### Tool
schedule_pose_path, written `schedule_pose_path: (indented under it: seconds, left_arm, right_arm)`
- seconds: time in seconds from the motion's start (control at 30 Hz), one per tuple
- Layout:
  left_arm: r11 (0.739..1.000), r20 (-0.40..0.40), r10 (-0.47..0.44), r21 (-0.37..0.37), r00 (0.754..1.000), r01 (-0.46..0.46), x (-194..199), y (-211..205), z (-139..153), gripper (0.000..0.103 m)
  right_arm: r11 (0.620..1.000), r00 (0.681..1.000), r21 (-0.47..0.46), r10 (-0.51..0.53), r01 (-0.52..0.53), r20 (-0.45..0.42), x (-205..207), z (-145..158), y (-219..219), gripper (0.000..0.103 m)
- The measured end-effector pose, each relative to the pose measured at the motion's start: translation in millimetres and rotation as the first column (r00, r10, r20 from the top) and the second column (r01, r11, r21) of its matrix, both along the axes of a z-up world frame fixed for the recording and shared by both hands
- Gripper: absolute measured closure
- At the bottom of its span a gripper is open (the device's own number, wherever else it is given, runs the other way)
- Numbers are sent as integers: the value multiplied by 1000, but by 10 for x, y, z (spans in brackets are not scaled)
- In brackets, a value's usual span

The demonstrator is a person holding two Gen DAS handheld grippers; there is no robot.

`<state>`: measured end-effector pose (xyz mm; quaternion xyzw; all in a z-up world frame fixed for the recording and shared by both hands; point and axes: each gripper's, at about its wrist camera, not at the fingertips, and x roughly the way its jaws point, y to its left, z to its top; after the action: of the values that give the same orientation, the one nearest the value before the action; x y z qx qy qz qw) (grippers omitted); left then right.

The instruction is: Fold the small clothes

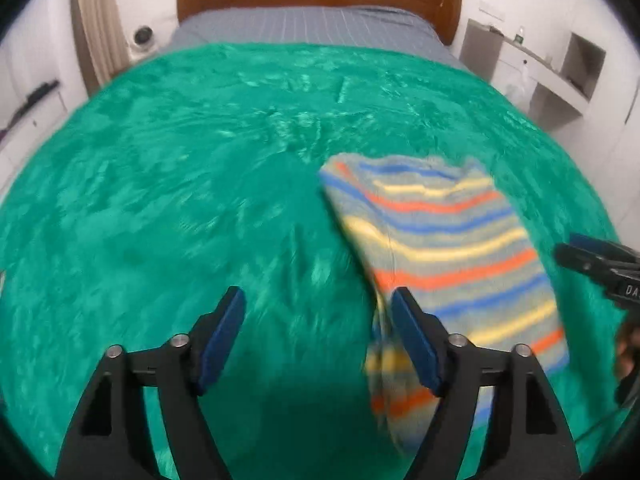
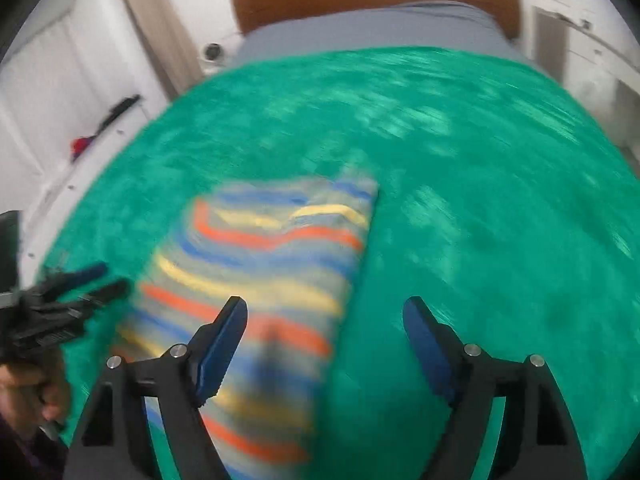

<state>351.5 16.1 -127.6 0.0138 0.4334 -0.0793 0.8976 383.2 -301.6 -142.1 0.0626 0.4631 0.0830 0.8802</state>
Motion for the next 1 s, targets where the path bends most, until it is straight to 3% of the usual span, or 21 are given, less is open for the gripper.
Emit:
schedule_pose_path:
  seconds: [0.07,0.2,0.33,0.7,0.9,1.0]
  left_arm:
    - [999,64,21,42,998,-24,-266,-1,89,11]
    - [986,209,54,143,976,-85,-792,-87,376,1]
    - [986,275,56,138,960,-97,-1176,-187,719,0]
    - [981,338,95,126,936,-145,-1837,-320,1184,0]
    - [992,285,111,33,952,-126,-2023,-258,1188,0]
    - [990,270,119,37,955,-133,-2093,-261,1175,0]
  right_arm:
    - [998,1000,-56,-18,19,6,-309,20,-123,11]
    - [995,998,-104,-1,8,63,-903,311,-68,5]
    - [992,993,-127,14,1,117,-1415,576,26,3]
    - [988,984,-155,14,14,177,-2234,979,310,2]
    - [984,984,-176,11,21,179,-2572,1132,427,0]
    - [982,983,-186,4,30,181,-2675,1182,481,0]
